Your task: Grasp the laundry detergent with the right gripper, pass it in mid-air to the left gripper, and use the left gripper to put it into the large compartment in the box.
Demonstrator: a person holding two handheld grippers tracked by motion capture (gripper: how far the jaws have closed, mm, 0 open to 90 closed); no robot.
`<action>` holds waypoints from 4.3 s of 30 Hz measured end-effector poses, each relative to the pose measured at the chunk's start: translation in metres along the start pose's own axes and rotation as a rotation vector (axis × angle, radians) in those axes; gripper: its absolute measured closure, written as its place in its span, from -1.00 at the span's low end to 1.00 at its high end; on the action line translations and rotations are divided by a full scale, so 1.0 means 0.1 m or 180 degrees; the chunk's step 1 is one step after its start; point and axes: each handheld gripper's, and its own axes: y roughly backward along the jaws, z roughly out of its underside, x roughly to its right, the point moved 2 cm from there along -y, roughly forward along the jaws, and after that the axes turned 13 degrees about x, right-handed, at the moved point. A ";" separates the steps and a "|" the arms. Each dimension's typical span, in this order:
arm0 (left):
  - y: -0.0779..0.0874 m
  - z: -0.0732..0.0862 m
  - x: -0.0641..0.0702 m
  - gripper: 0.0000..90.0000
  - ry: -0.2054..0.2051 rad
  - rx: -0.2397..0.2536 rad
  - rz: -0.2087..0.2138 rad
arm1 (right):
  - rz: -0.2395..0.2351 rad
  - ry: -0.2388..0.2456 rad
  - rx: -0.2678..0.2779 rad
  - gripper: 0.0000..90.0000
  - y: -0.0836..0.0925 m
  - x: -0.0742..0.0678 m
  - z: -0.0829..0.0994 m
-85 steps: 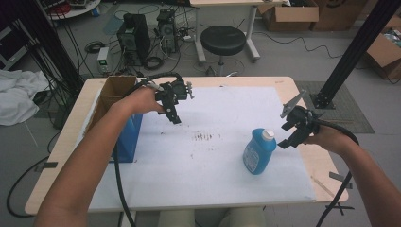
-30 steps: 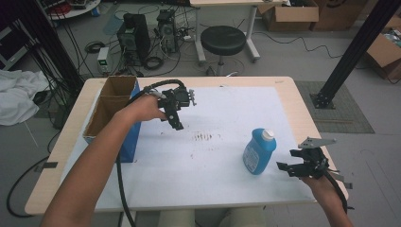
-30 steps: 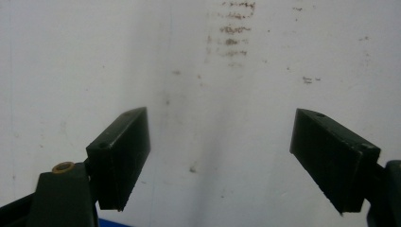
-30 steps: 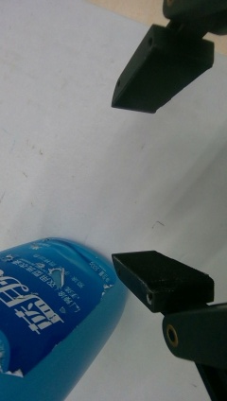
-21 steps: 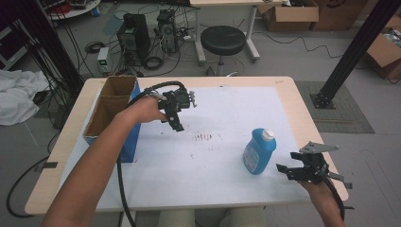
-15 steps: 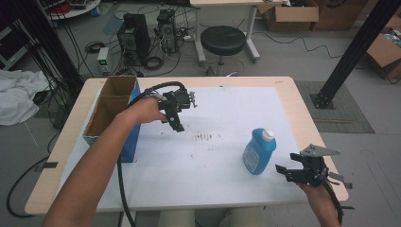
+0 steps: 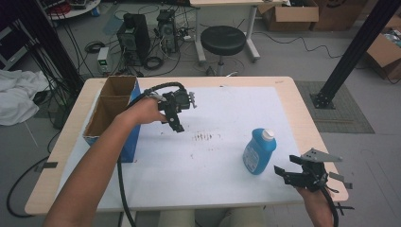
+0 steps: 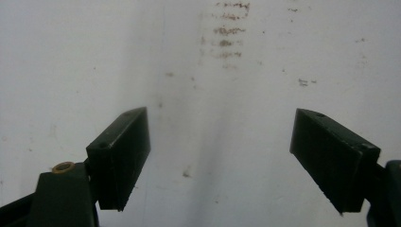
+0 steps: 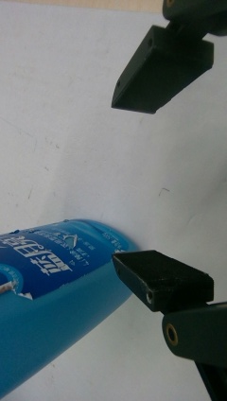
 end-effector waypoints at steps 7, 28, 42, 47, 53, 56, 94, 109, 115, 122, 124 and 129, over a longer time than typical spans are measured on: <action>-0.01 -0.01 0.00 -0.52 0.0003 0.0020 -0.0008 | 0.0065 -0.0071 0.0180 -0.51 0.07 -0.14 0.00; -0.03 -0.02 0.00 -0.52 -0.0002 0.0027 0.0002 | 0.0273 -0.0078 0.0462 -0.52 0.14 -0.56 -0.11; -0.02 0.01 0.00 -0.52 -0.0001 0.0048 -0.0001 | 0.0424 -0.0140 0.0662 -0.52 0.10 -0.74 -0.14; -0.02 0.01 0.00 -0.52 0.0002 0.0054 0.0002 | 0.0412 -0.0096 0.0683 -0.52 0.06 -0.80 -0.19; -0.02 0.03 0.00 -0.52 0.0033 0.0064 -0.0002 | 0.0440 -0.0099 0.0731 -0.52 0.03 -0.83 -0.23; -0.02 0.03 0.00 -0.52 0.0028 0.0066 -0.0002 | 0.0460 -0.0108 0.0740 -0.52 0.02 -0.83 -0.24; -0.05 0.04 -0.02 -0.52 0.0006 0.0040 0.0023 | 0.0645 -0.0150 0.0844 -0.52 -0.42 -0.83 -0.33; -0.06 0.04 -0.02 -0.52 0.0005 0.0028 0.0026 | 0.0744 -0.0152 0.0908 -0.50 -0.48 -0.82 -0.32; -0.06 0.04 -0.02 -0.52 0.0002 0.0028 0.0028 | 0.0749 -0.0133 0.0943 -0.41 -0.48 -0.83 -0.34; -0.06 0.04 -0.02 -0.52 0.0003 0.0036 0.0024 | 0.0742 -0.0157 0.0943 -0.39 -0.48 -0.82 -0.33; -0.06 0.04 -0.02 -0.52 0.0020 0.0050 0.0021 | 0.0743 -0.0155 0.0947 -0.38 -0.48 -0.82 -0.33; -0.05 0.04 -0.02 -0.52 -0.0002 0.0028 0.0023 | 0.0744 -0.0165 0.0956 -0.37 -0.48 -0.82 -0.33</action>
